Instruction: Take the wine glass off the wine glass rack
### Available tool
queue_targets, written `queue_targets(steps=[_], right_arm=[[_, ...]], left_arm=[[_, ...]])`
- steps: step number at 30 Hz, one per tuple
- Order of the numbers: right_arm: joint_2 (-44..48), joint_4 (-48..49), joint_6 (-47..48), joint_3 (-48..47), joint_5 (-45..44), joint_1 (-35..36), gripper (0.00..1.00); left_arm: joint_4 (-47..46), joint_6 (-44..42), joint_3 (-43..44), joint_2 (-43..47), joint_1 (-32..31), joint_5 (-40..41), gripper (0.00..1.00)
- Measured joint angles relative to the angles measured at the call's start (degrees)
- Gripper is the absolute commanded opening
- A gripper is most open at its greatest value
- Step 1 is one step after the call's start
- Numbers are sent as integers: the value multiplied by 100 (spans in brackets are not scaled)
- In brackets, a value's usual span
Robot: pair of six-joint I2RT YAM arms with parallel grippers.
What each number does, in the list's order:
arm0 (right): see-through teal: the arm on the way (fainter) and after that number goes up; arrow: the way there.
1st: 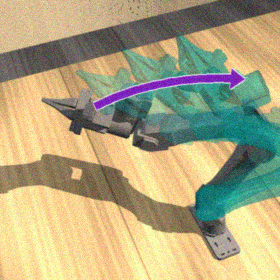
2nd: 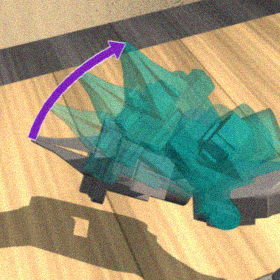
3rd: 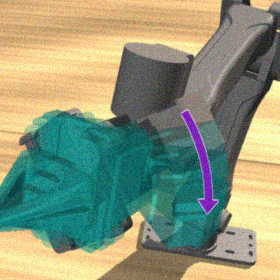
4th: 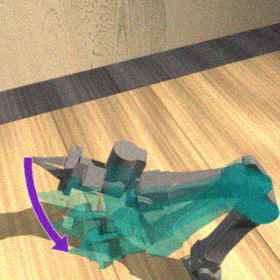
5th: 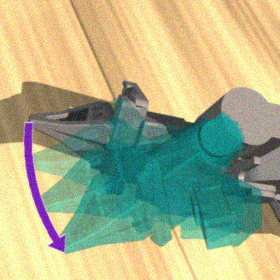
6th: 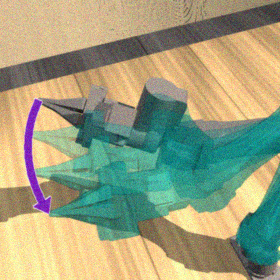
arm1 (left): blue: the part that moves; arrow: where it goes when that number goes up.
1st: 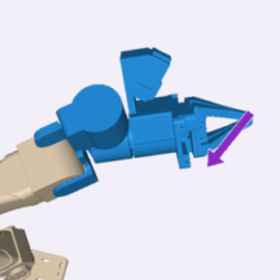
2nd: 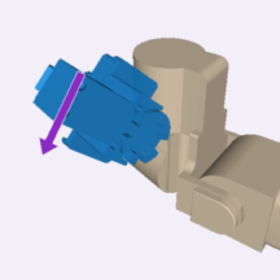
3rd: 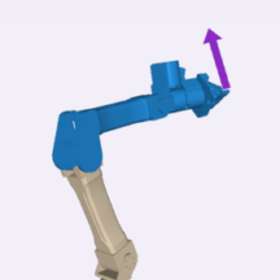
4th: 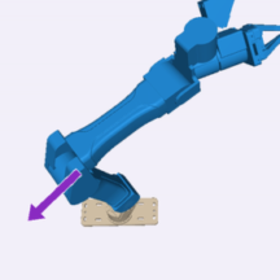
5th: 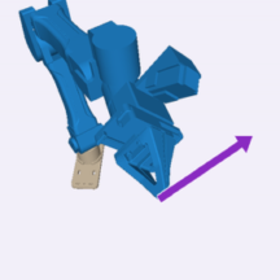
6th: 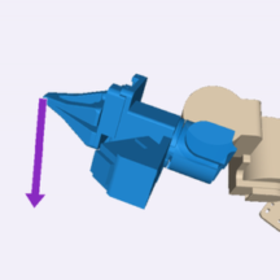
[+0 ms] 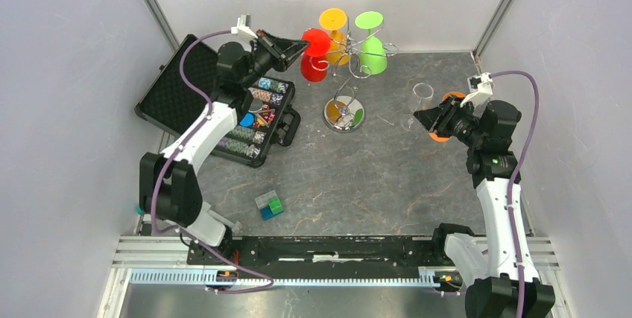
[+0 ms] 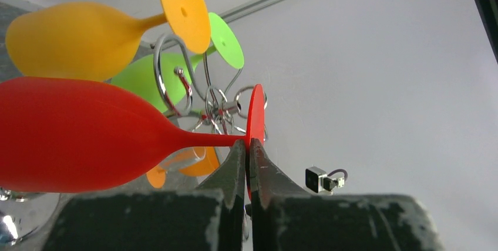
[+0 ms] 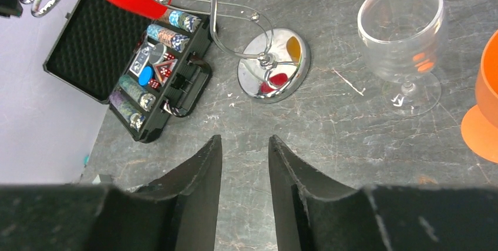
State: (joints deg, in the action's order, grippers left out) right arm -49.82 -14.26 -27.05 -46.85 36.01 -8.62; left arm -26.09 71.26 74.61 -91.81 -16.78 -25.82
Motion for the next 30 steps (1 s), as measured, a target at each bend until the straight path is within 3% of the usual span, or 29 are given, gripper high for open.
queue_targets(steps=[16, 23, 26, 30], right_arm=[[299, 476, -317, 275, 468, 37, 82], [557, 1475, -732, 568, 964, 181, 97], [640, 1952, -973, 597, 1143, 361, 98], [688, 2651, -1397, 634, 1222, 654, 98]], left_arm=[[855, -785, -726, 2013, 479, 361, 2], [1381, -1008, -754, 2946, 542, 426, 2], [977, -721, -754, 3091, 544, 39, 2], [-219, 297, -876, 2992, 544, -509, 2]])
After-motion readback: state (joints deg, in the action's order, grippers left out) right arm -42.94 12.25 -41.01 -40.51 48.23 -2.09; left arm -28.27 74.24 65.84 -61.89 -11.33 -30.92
